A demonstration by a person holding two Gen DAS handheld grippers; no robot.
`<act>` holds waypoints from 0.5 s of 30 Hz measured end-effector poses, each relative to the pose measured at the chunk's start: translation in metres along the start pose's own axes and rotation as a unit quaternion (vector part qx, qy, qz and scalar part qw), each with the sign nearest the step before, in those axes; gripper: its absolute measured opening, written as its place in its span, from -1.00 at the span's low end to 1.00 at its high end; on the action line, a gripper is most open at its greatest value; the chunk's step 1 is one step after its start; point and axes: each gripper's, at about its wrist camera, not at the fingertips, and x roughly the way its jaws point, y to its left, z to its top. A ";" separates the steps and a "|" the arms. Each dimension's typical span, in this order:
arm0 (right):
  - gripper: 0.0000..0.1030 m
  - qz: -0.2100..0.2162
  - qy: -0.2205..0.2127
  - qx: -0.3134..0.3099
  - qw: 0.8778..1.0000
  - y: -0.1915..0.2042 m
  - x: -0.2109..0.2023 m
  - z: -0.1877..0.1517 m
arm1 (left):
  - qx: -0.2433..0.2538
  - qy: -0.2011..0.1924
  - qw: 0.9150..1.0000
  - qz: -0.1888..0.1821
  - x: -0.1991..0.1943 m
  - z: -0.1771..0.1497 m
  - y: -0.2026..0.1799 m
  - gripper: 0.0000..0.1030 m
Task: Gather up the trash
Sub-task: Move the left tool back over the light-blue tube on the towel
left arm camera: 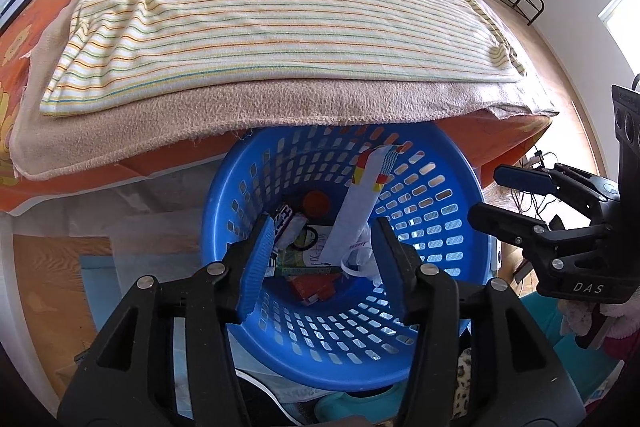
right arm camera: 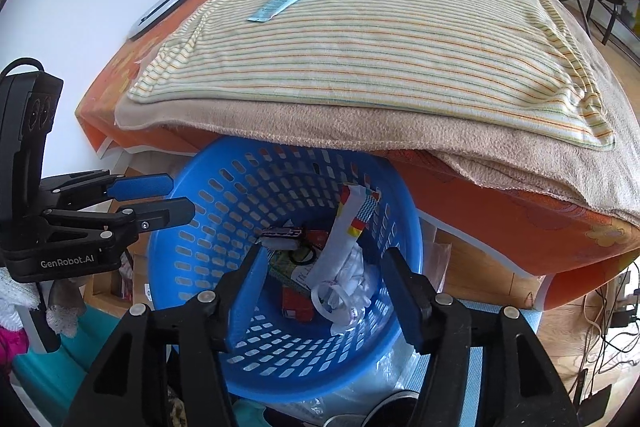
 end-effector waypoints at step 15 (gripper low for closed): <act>0.71 -0.028 -0.010 0.000 1.000 0.000 -0.003 0.005 | -0.006 -0.005 1.000 0.007 -0.002 0.004 0.004 0.20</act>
